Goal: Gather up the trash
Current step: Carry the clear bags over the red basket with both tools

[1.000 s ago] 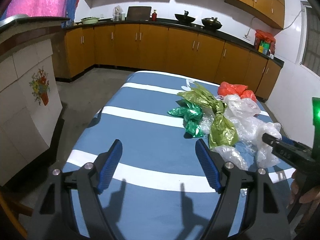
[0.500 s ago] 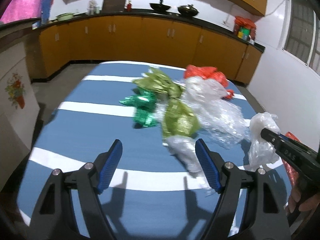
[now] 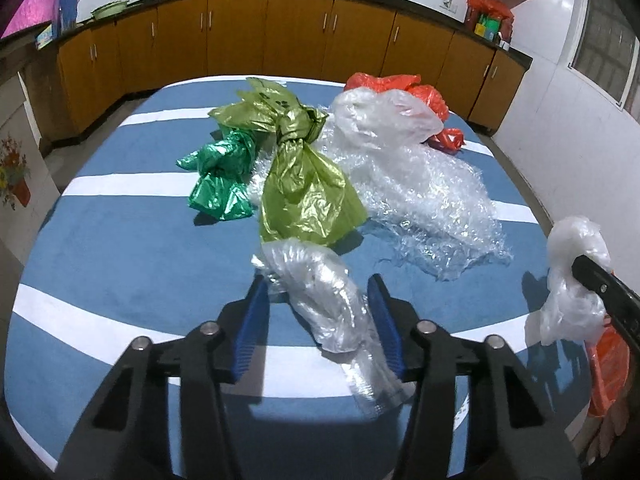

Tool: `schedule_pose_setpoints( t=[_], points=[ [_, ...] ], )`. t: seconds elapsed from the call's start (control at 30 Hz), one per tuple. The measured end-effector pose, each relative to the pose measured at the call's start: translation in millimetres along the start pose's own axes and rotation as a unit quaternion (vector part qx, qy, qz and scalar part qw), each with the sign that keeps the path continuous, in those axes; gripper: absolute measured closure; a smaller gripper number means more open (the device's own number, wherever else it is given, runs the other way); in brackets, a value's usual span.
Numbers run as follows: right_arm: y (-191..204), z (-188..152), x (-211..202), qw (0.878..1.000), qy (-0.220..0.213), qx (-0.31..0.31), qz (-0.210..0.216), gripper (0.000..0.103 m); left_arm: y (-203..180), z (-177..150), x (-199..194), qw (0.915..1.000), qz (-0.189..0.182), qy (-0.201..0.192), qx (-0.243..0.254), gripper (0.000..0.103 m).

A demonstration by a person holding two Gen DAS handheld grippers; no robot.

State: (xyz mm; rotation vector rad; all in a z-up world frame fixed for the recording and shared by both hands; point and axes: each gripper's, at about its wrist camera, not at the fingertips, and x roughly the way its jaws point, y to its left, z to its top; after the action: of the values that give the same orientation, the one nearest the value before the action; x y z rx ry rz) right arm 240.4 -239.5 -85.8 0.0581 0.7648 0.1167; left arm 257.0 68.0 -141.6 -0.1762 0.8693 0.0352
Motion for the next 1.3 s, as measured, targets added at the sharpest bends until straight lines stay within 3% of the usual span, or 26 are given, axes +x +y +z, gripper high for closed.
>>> schedule_pose_setpoints(
  t=[0.13,0.23,0.77,1.3],
  points=[
    [0,0,-3,1.000,-0.001,0.001,0.002,0.083,0,-1,2,1.0000,-0.007,0.006,0.004,0.073],
    [-1,-1,-8,1.000,-0.005,0.000,0.003,0.083,0,-2,-1,0.9999,-0.011,0.002,0.008,0.079],
    [-15,2,-52,0.999,-0.040,0.010,-0.002,0.083,-4,9,-63,0.9959,-0.065,-0.062,0.010,0.081],
    [-81,-4,-96,0.993,-0.074,0.056,-0.066,0.083,-104,14,-96,0.9814,-0.139,-0.084,0.102,0.081]
  ],
)
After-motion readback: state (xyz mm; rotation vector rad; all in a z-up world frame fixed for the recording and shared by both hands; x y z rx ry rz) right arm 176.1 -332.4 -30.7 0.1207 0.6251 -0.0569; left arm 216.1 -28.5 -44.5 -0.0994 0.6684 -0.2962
